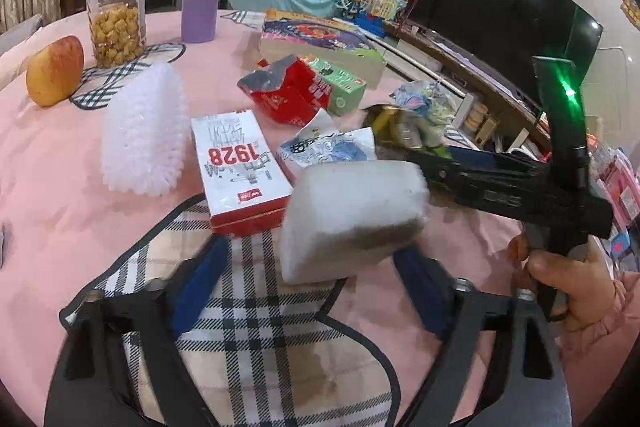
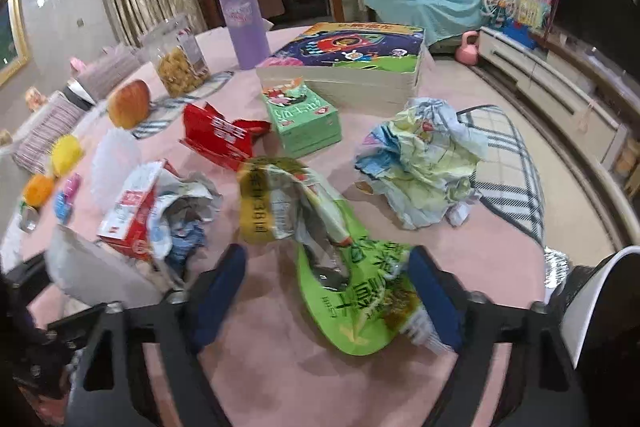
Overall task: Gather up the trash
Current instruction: 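Grasp the white foam block with left tool while right tool grasps green pouch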
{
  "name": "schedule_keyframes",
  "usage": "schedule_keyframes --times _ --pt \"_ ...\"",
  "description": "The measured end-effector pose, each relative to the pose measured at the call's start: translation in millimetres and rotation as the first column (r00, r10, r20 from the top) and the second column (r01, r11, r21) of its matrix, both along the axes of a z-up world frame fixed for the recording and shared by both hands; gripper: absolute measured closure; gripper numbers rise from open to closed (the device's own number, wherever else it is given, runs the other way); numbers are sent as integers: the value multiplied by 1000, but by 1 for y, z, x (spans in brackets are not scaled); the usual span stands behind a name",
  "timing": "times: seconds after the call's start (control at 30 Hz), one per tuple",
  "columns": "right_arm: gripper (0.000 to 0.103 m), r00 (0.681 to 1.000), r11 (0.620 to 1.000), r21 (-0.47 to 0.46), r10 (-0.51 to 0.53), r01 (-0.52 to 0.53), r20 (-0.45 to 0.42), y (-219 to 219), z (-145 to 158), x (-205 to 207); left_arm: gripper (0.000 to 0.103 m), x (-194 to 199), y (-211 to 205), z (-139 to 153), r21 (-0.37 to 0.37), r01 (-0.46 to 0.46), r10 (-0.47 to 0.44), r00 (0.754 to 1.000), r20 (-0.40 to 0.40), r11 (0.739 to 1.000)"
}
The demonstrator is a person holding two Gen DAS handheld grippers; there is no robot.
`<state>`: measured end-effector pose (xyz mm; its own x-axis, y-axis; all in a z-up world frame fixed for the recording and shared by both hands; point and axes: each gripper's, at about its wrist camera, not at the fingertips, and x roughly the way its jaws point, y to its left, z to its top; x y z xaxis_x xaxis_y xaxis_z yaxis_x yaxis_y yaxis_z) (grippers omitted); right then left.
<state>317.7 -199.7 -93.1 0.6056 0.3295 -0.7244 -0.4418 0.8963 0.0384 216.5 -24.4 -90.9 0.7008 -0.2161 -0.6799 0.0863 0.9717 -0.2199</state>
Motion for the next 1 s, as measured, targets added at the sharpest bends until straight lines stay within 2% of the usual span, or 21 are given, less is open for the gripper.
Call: schedule_keyframes --times 0.03,0.07,0.1,0.23,0.43,0.57,0.67,0.7,0.77,0.83,0.87,1.0 --pt "60 1000 1000 16 4 -4 -1 0 1 -1 42 0 -1 0 -9 15 -15 1000 1 1000" --pt "67 1000 1000 27 0 0 4 0 3 -3 52 0 -2 0 -13 32 -32 999 2 999" --pt "69 1000 999 32 -1 1 9 -1 6 -6 54 0 -5 0 -6 43 -43 999 6 999" --pt "70 1000 994 112 -15 16 -14 -9 14 -19 54 -4 -6 4 -3 56 -56 998 13 998" --pt "71 993 954 288 -48 76 -105 -44 28 -57 54 -7 2 15 -103 142 -145 989 -23 985" --pt "71 989 941 317 -84 120 -124 -63 36 -84 54 -14 -1 22 -106 199 -204 978 -32 974" --pt "71 974 910 381 -86 162 -209 -75 28 -89 54 -15 -11 20 -118 269 -279 957 -74 956" --pt "70 971 914 366 -101 177 -218 -75 24 -88 54 -13 -16 19 -106 280 -290 953 -88 954" --pt "70 969 928 317 -135 197 -208 -72 18 -83 54 -10 -25 16 -67 278 -284 954 -99 958" --pt "70 968 923 327 -141 205 -209 -72 11 -76 53 -2 -34 12 -34 253 -255 962 -97 967" --pt "69 970 919 340 -135 199 -203 -73 9 -75 53 2 -37 10 -25 233 -234 968 -95 972" --pt "45 975 938 296 -128 179 -183 -62 0 -64 52 12 -44 6 -2 177 -177 982 -64 984"
